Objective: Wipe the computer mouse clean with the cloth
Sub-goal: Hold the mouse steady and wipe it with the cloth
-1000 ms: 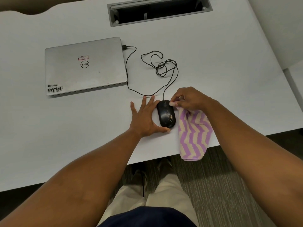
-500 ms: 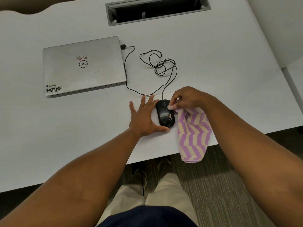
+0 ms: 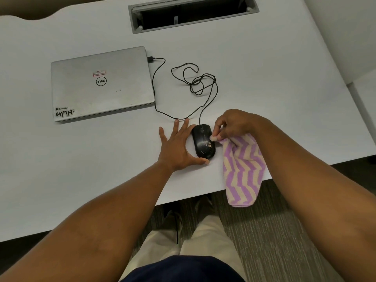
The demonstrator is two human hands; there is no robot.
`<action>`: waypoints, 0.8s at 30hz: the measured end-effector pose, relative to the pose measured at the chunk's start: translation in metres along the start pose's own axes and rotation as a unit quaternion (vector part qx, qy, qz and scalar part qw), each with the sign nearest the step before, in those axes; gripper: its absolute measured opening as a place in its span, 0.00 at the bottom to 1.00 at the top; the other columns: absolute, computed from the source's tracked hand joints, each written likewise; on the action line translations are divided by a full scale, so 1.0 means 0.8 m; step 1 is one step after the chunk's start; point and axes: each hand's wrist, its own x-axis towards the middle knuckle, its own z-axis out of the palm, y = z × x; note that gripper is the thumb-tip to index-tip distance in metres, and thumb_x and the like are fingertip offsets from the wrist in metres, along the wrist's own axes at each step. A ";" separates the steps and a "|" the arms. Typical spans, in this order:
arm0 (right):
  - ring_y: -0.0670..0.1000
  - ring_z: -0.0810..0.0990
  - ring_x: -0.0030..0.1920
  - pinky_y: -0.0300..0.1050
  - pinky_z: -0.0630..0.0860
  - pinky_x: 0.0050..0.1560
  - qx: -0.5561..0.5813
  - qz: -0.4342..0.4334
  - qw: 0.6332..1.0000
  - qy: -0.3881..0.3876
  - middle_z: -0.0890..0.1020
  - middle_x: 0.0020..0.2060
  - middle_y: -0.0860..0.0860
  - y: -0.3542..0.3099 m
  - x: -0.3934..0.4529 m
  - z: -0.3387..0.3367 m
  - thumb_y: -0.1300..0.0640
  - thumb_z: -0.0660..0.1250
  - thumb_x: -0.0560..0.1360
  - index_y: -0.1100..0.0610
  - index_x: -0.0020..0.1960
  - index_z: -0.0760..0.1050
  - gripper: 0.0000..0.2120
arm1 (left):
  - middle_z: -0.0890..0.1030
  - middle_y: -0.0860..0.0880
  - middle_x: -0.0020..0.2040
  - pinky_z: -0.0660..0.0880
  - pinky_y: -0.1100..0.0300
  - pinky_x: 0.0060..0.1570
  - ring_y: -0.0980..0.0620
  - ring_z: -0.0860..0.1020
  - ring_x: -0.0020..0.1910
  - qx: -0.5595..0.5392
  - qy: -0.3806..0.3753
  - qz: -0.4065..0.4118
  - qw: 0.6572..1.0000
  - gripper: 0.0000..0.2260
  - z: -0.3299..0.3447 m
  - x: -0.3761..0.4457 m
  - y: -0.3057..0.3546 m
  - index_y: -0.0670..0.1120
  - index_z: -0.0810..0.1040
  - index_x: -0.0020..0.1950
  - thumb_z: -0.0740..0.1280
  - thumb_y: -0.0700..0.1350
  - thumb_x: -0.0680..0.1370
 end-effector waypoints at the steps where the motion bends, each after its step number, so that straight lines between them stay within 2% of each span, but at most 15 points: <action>1: 0.42 0.78 0.43 0.37 0.70 0.39 0.010 -0.002 1.000 0.012 0.82 0.39 0.39 0.001 0.000 -0.001 0.55 0.76 0.69 0.43 0.39 0.83 0.06 | 0.46 0.54 0.83 0.31 0.33 0.73 0.53 0.36 0.80 0.002 -0.001 0.000 1.000 0.58 0.000 0.000 0.000 0.54 0.51 0.82 0.69 0.78 0.61; 4: 0.41 0.79 0.44 0.36 0.72 0.42 0.069 -0.018 0.993 0.095 0.83 0.43 0.43 -0.001 0.004 0.001 0.59 0.75 0.70 0.44 0.40 0.82 0.09 | 0.46 0.54 0.83 0.32 0.33 0.73 0.52 0.37 0.81 0.002 -0.003 0.000 1.000 0.58 0.000 0.000 0.000 0.53 0.51 0.82 0.68 0.78 0.61; 6: 0.42 0.79 0.46 0.37 0.73 0.46 0.081 -0.022 0.989 0.119 0.82 0.45 0.44 -0.005 0.009 0.005 0.60 0.74 0.71 0.45 0.40 0.81 0.10 | 0.46 0.53 0.83 0.32 0.33 0.73 0.51 0.37 0.81 0.006 -0.003 0.001 1.000 0.58 0.000 0.000 0.000 0.53 0.51 0.82 0.68 0.79 0.61; 9: 0.42 0.77 0.46 0.36 0.70 0.42 0.058 -0.021 0.994 0.086 0.79 0.43 0.41 -0.009 0.010 0.010 0.59 0.75 0.71 0.45 0.40 0.81 0.09 | 0.46 0.53 0.83 0.32 0.33 0.73 0.51 0.37 0.81 0.008 -0.002 0.000 1.000 0.58 0.000 0.001 0.001 0.53 0.52 0.82 0.68 0.79 0.61; 14: 0.43 0.78 0.45 0.39 0.71 0.42 -0.033 0.001 0.999 -0.029 0.81 0.41 0.40 -0.011 0.005 -0.002 0.57 0.76 0.69 0.43 0.37 0.83 0.09 | 0.46 0.53 0.83 0.31 0.34 0.73 0.52 0.37 0.81 0.005 -0.001 0.000 1.000 0.58 0.000 0.001 0.000 0.53 0.51 0.82 0.68 0.79 0.61; 16: 0.43 0.78 0.45 0.39 0.71 0.41 -0.021 0.002 1.000 -0.013 0.82 0.41 0.40 -0.010 0.005 -0.005 0.58 0.76 0.69 0.43 0.37 0.83 0.09 | 0.46 0.53 0.83 0.31 0.33 0.73 0.52 0.37 0.81 0.005 -0.001 0.000 1.000 0.58 0.000 0.001 0.001 0.53 0.51 0.82 0.68 0.79 0.61; 21: 0.41 0.76 0.44 0.37 0.69 0.40 0.032 -0.017 0.995 0.089 0.79 0.41 0.39 -0.011 0.012 0.005 0.59 0.75 0.69 0.45 0.39 0.82 0.09 | 0.46 0.53 0.83 0.31 0.34 0.73 0.51 0.37 0.81 0.006 -0.003 -0.001 1.000 0.58 0.000 0.001 0.001 0.53 0.51 0.82 0.68 0.79 0.61; 24: 0.42 0.76 0.44 0.37 0.69 0.40 -0.002 -0.011 0.999 0.048 0.79 0.42 0.40 -0.015 0.015 0.007 0.60 0.76 0.69 0.43 0.36 0.81 0.11 | 0.47 0.53 0.83 0.31 0.34 0.73 0.52 0.37 0.81 0.002 -0.002 -0.001 1.000 0.58 0.000 0.000 0.001 0.53 0.52 0.82 0.68 0.79 0.61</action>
